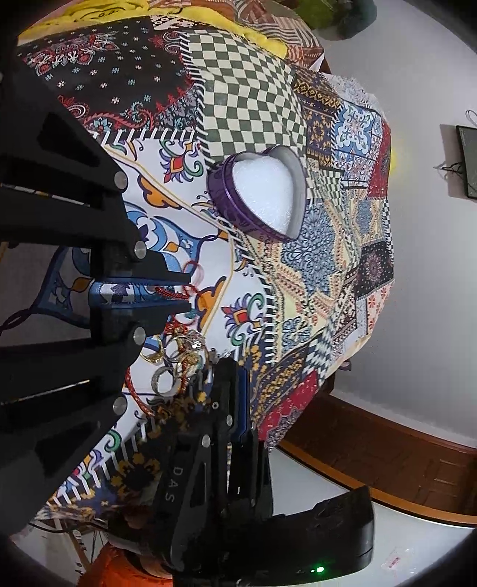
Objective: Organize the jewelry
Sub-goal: 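Grasp the red beaded bracelet with the left gripper and lift it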
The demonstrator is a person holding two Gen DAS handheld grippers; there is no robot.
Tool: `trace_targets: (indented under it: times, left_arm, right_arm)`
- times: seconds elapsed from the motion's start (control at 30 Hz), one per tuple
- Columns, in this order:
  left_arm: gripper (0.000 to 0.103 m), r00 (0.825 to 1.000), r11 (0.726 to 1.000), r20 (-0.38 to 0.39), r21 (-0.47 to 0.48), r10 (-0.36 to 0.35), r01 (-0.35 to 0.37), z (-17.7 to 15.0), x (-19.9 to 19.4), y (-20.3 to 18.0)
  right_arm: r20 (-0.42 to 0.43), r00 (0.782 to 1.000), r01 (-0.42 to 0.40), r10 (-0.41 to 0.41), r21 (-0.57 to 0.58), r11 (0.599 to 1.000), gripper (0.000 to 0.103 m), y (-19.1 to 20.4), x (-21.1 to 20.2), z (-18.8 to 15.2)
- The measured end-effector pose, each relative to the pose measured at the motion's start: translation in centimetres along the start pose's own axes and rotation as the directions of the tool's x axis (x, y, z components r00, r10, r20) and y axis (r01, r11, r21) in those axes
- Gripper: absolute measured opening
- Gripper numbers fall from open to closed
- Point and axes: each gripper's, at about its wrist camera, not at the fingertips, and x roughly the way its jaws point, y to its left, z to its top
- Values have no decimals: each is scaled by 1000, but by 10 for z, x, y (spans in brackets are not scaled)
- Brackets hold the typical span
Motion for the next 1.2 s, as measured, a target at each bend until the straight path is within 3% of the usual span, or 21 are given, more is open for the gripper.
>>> trace_targets:
  times: [0.33, 0.73, 1.2]
  left_arm:
    - [6, 997, 1000, 81, -30, -1, 3, 16, -34, 3]
    - [6, 975, 996, 205, -4, 83, -84, 40, -75, 9]
    - [6, 956, 989, 253, -25, 150, -149, 75, -68, 48]
  right_arm:
    - [80, 997, 15, -15, 2, 1000, 9, 11, -32, 12]
    - [194, 981, 28, -24, -19, 999, 9, 29, -58, 40]
    - [224, 974, 37, -30, -28, 999, 9, 29, -31, 76]
